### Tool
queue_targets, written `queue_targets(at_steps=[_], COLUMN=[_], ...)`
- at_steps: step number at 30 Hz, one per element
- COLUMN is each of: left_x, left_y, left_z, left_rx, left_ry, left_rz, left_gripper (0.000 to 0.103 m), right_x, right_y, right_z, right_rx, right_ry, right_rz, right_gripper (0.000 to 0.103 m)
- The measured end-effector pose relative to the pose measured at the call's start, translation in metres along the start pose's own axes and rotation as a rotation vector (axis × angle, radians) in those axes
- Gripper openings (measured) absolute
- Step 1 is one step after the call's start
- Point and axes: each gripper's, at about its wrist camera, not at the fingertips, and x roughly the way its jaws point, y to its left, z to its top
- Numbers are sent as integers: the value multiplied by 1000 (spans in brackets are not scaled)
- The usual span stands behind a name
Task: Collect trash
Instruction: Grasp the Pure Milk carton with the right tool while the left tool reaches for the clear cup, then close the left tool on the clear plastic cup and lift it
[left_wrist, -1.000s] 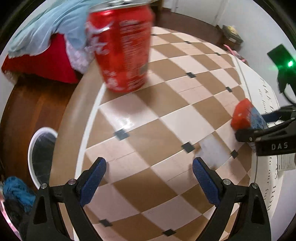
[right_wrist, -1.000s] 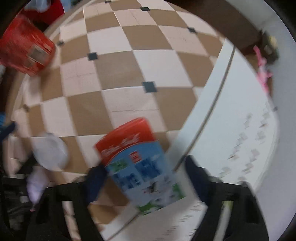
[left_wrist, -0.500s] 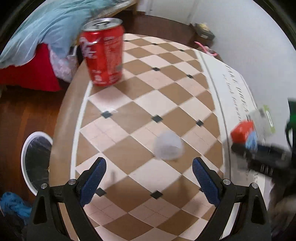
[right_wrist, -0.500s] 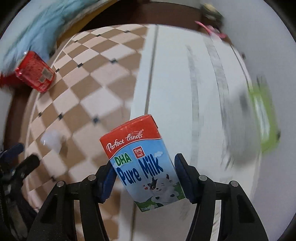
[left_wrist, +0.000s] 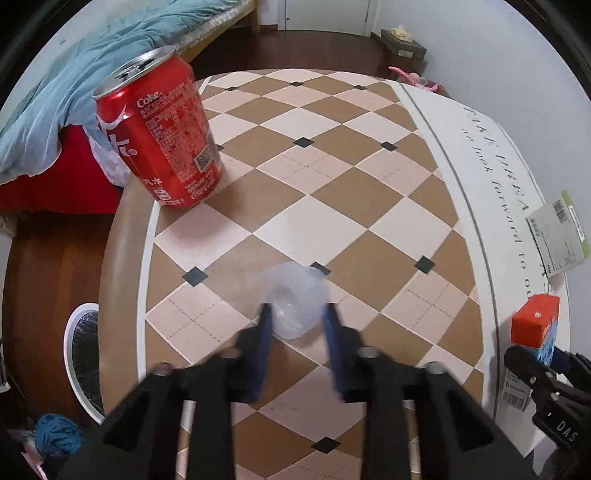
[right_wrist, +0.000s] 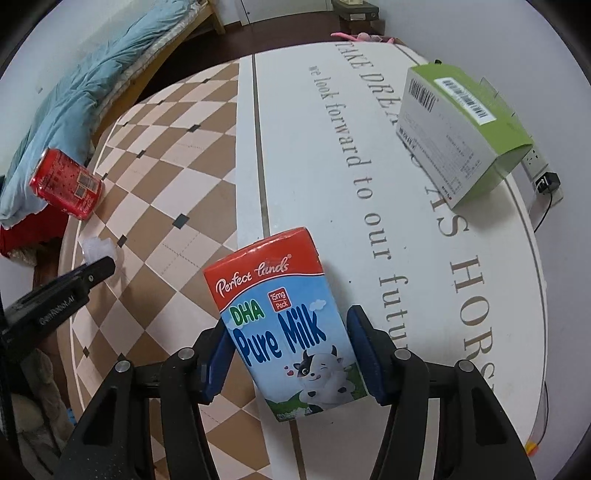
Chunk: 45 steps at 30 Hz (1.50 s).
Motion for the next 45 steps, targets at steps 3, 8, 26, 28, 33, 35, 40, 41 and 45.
queue_targets(at_steps=[3,8,26,28,33,35,40,41,45], left_x=[-3,-10,-96,-87,-78,-78,-78,-74,-53], left_y=[-4,-6,47,53,72,73,75,77,83], left_z=[-3,-2,-7,-5,-15,-19,-21,-20,-16], left_rx=[13,11,-98,-121,-207,-204,-199,-205,-230], left_ry=[-8,-25,-187,-147,-156,-152,-138,-122,-93], left_rz=[7,0,-65,-79,-124,-128,-117,-107,-115], left_gripper=[10,10,10,11,11,11,14,32,75], right_x=[-3,-11,-31,-27,-28,-27,-22,-21,-17], right_y=[2,-3,4,6,10,8,5,6,13], right_z=[3,2,5,6,4,2,0,0,1], right_rx=[3,8,25,30,27,29,46,45,37], right_ry=[-12,-27,-77,-70,-77,-78,-63,-61,-57], right_rz=[1,9,75,87,88,82,95,95,96], right_gripper=[60,60,59,59,59,59,59,59,59])
